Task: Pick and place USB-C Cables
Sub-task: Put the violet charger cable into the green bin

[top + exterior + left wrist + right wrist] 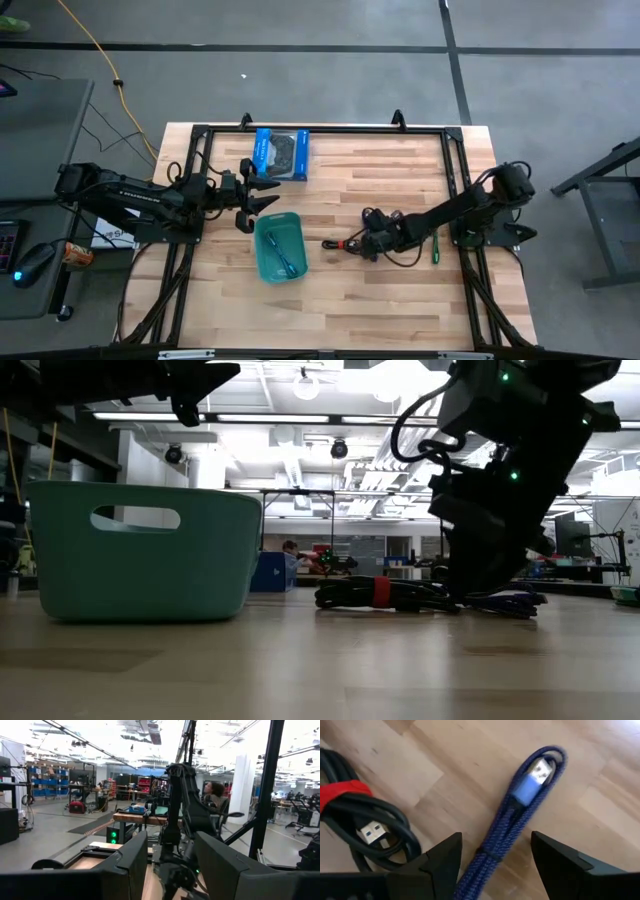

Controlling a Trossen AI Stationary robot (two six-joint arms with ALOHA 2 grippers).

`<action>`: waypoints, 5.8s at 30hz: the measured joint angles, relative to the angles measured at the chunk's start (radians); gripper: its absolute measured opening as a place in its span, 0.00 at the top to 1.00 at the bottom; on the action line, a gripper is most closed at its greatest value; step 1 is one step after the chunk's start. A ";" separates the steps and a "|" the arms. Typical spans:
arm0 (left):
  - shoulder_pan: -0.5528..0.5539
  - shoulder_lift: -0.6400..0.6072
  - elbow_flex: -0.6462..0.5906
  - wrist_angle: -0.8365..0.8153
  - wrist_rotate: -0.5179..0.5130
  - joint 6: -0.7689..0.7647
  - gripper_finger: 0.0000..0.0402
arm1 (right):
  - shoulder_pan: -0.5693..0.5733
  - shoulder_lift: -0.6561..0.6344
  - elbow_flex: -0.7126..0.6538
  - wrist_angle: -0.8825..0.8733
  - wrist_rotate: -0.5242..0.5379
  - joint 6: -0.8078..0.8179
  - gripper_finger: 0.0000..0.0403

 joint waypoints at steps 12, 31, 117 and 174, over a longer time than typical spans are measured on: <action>0.000 0.000 0.000 -0.003 0.000 -0.018 0.63 | 0.047 0.059 0.003 -0.003 0.074 0.082 0.43; 0.000 0.000 0.000 -0.004 0.000 -0.026 0.63 | 0.076 0.060 0.002 -0.066 0.089 0.065 0.95; 0.000 0.321 0.127 0.060 -0.019 -0.078 0.63 | -0.170 -0.478 -0.335 1.343 -0.234 -0.974 0.99; -0.064 0.714 0.451 0.071 0.304 -0.158 0.63 | -0.105 -0.248 -0.089 1.261 -0.310 -1.046 0.99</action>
